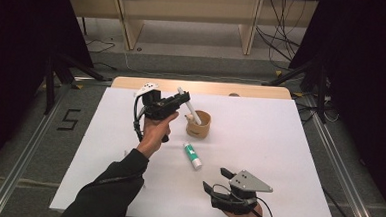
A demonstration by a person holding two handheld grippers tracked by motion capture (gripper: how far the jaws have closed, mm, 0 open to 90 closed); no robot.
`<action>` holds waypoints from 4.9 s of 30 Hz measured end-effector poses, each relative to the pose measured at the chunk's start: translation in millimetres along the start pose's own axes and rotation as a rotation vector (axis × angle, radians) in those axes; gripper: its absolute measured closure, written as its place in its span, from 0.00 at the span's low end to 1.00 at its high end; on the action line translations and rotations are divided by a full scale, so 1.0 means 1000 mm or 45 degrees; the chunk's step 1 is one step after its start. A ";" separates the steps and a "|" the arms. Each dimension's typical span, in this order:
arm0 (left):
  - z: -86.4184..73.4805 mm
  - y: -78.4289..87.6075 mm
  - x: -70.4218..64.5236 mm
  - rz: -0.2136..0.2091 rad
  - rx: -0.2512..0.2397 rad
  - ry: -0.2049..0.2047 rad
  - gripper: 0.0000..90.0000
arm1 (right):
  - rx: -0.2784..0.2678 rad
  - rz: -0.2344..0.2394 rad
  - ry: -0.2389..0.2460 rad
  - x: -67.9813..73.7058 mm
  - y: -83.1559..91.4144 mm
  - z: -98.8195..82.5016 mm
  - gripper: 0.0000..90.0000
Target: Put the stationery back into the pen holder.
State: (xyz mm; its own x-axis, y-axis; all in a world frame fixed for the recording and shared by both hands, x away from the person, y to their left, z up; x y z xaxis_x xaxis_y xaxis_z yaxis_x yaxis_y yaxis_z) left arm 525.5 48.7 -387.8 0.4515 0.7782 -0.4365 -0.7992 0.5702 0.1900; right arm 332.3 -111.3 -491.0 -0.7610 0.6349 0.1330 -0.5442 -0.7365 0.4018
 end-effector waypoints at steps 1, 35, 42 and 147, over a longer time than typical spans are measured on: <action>0.000 -0.002 0.001 0.005 0.000 0.002 0.86 | 0.000 -0.001 0.001 0.000 0.000 0.000 0.32; -0.007 -0.050 0.017 0.156 0.078 -0.139 0.86 | 0.009 0.008 -0.006 0.000 -0.001 -0.002 0.31; -0.012 -0.053 0.021 0.172 0.101 -0.149 0.86 | 0.013 0.009 -0.008 0.000 -0.001 -0.002 0.31; -0.092 0.099 0.046 0.022 0.238 -0.173 0.18 | 0.244 -0.040 -0.018 -0.024 -0.067 0.009 0.30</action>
State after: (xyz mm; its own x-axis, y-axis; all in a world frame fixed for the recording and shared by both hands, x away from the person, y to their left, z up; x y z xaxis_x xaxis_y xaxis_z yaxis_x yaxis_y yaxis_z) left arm 430.3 116.5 -470.2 0.4975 0.8094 -0.3121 -0.7258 0.5854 0.3613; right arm 390.1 -74.9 -513.1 -0.7388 0.6612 0.1299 -0.4893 -0.6590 0.5712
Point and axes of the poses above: each handheld gripper's, and its own axes: y roughly backward along the jaws, z roughly out of its top, x roughly to its left, the point moved 8 cm from there along -y, roughly forward along the jaws, and after that the axes turned 9 degrees about z, right-handed, at the moved point
